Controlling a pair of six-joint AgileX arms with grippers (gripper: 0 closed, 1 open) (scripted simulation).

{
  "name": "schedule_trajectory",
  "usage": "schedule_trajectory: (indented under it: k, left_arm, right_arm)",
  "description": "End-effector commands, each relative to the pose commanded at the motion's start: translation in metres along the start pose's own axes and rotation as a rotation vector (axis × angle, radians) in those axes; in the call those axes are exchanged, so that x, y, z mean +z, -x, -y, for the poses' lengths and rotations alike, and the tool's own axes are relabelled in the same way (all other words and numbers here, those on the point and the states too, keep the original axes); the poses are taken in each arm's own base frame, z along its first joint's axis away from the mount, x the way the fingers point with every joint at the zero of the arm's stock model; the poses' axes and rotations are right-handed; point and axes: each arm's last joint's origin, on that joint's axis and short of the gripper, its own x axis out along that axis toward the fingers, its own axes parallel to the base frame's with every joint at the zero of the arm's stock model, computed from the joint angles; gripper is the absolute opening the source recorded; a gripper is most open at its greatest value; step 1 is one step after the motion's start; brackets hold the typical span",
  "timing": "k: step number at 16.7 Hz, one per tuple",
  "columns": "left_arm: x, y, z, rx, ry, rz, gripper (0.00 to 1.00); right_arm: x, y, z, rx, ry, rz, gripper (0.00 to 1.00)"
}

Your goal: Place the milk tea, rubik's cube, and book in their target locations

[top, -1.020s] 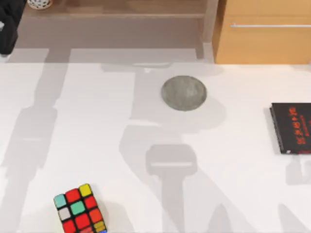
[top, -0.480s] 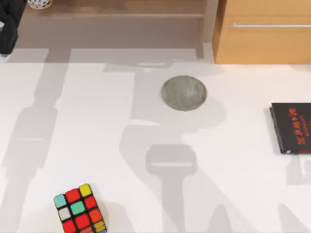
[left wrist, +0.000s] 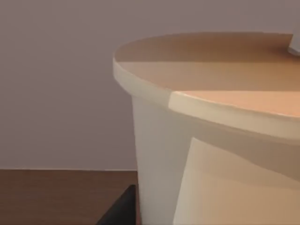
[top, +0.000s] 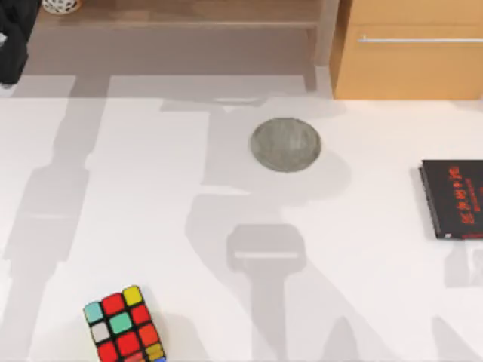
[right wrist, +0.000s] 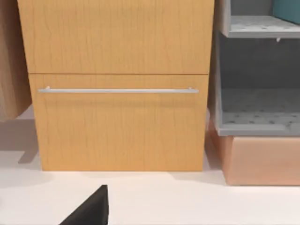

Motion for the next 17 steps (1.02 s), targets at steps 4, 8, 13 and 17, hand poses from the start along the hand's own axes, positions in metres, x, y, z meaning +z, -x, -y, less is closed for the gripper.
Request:
schedule_trajectory:
  k: [4,8,13,17]
  left_arm:
    - [0.000,0.000,0.000,0.000,0.000,0.000,0.00]
    - [0.001,0.000,0.000,0.000,-0.001,0.002,0.00]
    - [0.008,0.027,0.001,-0.001,-0.002,0.002,0.00]
    - [0.012,0.070,0.001,0.000,-0.002,-0.003,0.00]
  right_arm:
    - [0.000,0.000,0.000,0.000,0.000,0.000,1.00]
    - [0.000,0.000,0.000,0.000,0.000,0.000,1.00]
    - [0.000,0.000,0.000,0.000,0.000,0.000,1.00]
    - [0.000,0.000,0.000,0.000,0.000,0.000,1.00]
